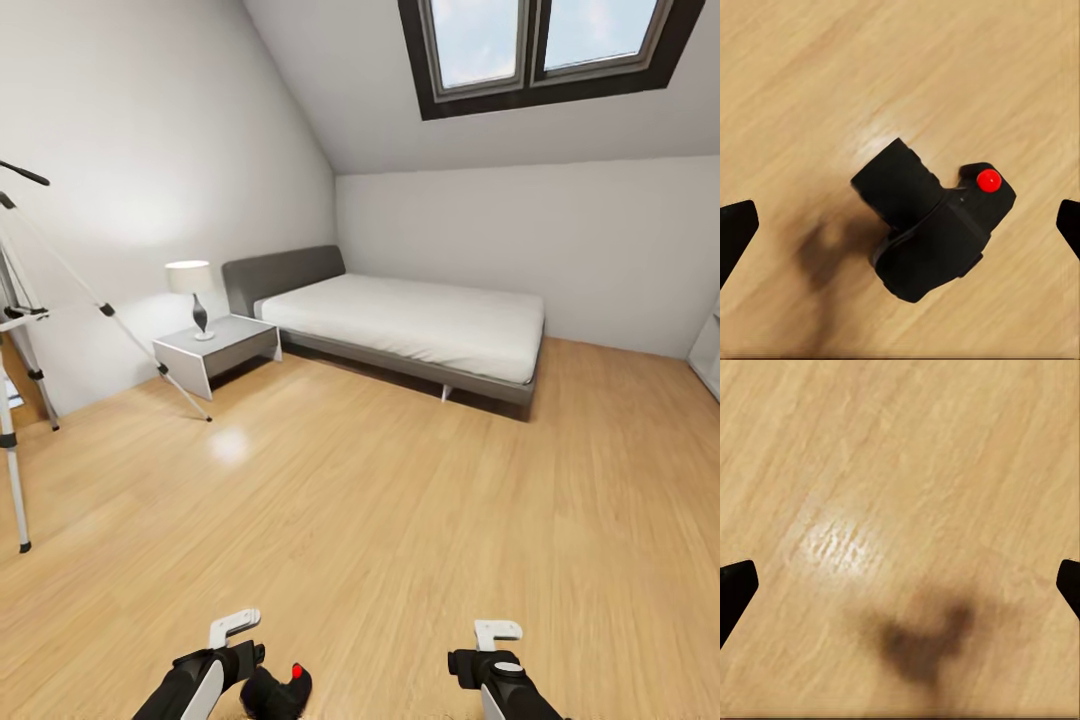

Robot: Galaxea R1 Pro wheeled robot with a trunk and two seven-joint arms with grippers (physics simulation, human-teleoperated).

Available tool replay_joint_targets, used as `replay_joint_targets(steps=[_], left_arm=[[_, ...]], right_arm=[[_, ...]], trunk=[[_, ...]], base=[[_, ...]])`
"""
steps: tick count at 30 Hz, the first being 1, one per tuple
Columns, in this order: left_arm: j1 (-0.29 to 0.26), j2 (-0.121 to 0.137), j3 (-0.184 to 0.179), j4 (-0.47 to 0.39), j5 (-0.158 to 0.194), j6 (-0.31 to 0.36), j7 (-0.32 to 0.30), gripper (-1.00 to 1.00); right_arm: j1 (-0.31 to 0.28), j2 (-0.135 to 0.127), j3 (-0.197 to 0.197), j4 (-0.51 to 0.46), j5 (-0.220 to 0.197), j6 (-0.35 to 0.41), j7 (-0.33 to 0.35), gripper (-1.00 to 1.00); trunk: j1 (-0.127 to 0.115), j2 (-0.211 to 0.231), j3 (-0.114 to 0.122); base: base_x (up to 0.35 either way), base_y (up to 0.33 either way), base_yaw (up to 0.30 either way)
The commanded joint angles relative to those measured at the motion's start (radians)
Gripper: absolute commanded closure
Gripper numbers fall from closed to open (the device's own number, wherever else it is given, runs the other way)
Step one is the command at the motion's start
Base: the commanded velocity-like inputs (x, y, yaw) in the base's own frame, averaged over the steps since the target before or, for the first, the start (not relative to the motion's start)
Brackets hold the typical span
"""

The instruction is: Attach the digital camera to the camera tripod in the bedroom.

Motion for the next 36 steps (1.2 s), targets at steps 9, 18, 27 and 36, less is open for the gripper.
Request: replay_joint_targets(steps=[9,18,27,36], left_arm=[[0.0,0.001,0.0,-0.002,0.01,0.004,0.007,-1.0],[0.0,0.012,0.001,-0.008,0.011,0.003,0.008,-1.0],[0.0,0.057,0.004,-0.142,0.016,0.028,0.004,-1.0],[0.0,0.09,0.005,-0.426,0.021,0.244,0.002,-1.0]], right_arm=[[0.0,0.0,0.001,-0.002,0.004,0.004,-0.005,-1.0],[0.0,-0.004,-0.007,-0.049,0.007,0.004,-0.011,-1.0],[0.0,-0.007,-0.008,-0.367,-0.003,0.116,-0.002,-1.0],[0.0,-0.008,-0.014,-0.578,-0.012,0.328,0.0,-1.0]], trunk=[[0.004,-0.003,-0.036],[0.008,-0.005,-0.071],[0.012,-0.007,-0.106],[0.016,-0.009,-0.14]], base=[[0.0,0.0,0.0],[0.0,0.0,0.0],[0.0,0.0,0.0],[0.0,0.0,0.0]])
